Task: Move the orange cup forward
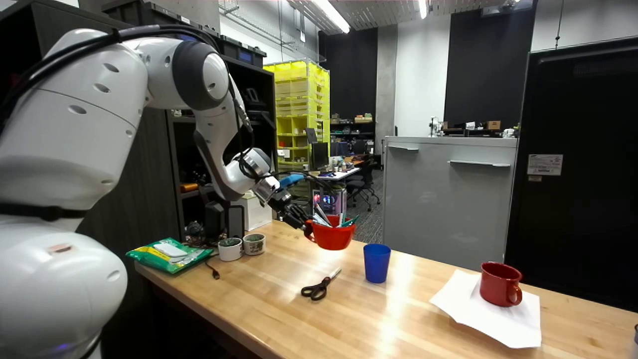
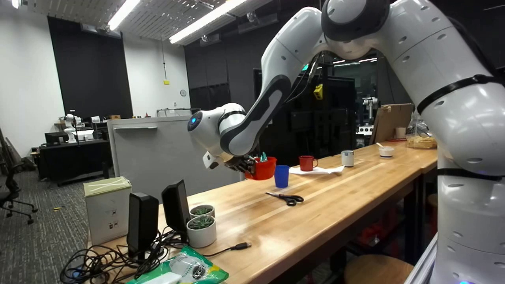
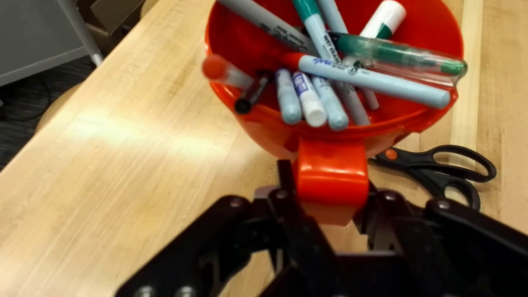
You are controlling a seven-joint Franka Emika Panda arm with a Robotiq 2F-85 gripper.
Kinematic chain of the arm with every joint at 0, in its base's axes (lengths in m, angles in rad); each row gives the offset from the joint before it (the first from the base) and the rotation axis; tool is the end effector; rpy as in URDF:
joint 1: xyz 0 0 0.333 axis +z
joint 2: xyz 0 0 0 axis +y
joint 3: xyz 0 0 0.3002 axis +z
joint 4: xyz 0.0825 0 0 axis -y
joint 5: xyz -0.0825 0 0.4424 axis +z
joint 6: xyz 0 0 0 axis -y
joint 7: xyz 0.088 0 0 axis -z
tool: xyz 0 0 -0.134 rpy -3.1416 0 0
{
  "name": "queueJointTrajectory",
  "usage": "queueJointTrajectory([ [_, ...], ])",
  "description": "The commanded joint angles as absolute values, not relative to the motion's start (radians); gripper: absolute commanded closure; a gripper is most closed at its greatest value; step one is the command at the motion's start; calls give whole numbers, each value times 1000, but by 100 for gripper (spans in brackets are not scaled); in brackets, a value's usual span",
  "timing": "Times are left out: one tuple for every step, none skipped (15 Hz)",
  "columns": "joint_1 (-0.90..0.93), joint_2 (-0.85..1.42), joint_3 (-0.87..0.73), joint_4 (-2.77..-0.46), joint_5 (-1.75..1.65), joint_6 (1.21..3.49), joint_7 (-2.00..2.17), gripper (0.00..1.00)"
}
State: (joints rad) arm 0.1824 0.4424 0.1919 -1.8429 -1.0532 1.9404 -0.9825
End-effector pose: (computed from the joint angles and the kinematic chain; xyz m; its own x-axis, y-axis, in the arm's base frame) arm 0.6441 0.1629 0.2196 -0.2379 0.6050 -0.7598 0.9408 0.3379 -0.0255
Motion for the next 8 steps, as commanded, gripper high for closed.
queueJointTrajectory([
  [185, 447, 195, -1835, -1080, 1991, -1038, 91],
  [184, 448, 195, -1836, -1080, 2010, -1048, 91],
  [185, 449, 194, -1837, -1083, 2030, -1052, 91],
  [185, 450, 193, -1838, -1083, 2047, -1061, 91],
  [186, 453, 191, -1836, -1087, 2063, -1066, 91],
  [187, 456, 190, -1836, -1091, 2076, -1073, 91],
  [188, 460, 187, -1834, -1096, 2087, -1076, 91],
  [189, 465, 184, -1833, -1106, 2095, -1077, 91],
])
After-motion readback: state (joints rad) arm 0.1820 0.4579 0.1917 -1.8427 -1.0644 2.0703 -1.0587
